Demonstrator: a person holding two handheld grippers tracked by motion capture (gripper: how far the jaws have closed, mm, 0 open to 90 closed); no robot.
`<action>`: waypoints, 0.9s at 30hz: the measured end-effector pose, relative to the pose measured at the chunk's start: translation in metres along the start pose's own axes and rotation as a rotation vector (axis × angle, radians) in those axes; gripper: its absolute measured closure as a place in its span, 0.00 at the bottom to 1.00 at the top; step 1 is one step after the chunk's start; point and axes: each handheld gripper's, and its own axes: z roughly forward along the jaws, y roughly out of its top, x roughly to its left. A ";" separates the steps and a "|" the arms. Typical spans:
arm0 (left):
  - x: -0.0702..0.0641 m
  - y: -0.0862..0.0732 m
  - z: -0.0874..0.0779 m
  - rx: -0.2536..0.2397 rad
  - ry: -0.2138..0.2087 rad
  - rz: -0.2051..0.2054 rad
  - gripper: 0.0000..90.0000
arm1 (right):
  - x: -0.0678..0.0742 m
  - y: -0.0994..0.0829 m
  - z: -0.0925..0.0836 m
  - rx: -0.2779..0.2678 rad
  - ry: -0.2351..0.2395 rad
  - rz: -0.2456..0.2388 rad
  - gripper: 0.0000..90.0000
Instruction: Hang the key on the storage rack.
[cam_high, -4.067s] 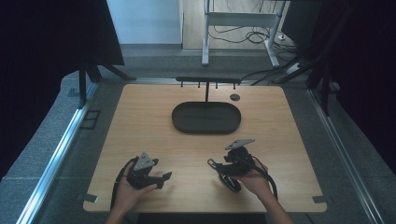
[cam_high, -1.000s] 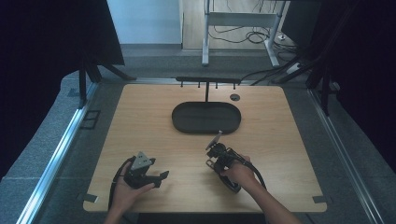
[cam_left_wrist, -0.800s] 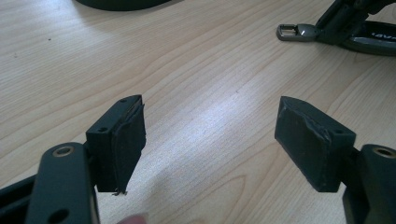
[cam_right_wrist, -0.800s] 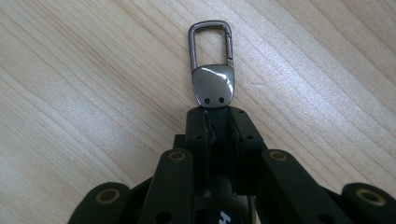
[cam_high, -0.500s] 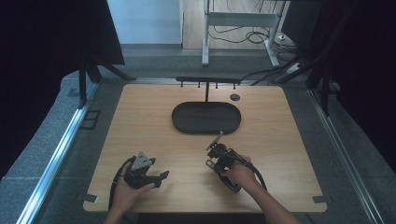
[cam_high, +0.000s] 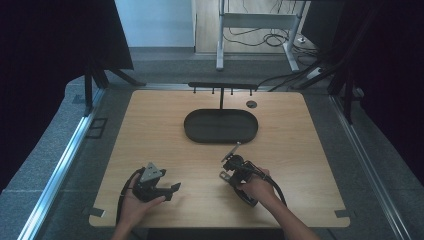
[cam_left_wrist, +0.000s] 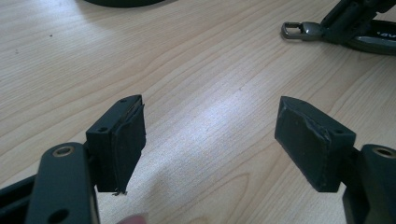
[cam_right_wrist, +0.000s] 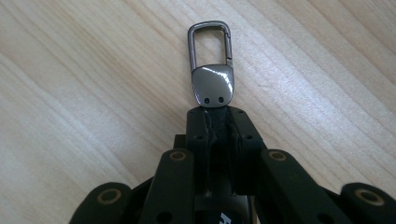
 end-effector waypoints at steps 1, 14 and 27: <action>0.000 0.000 0.000 0.000 0.000 0.000 0.28 | 0.000 -0.001 -0.001 -0.005 -0.002 -0.002 0.90; 0.000 0.000 0.001 0.001 0.001 0.003 0.28 | -0.002 -0.017 -0.020 -0.150 0.013 0.029 0.90; 0.000 -0.001 0.002 0.004 0.000 0.000 0.28 | 0.006 -0.037 -0.052 -0.356 0.000 0.039 0.90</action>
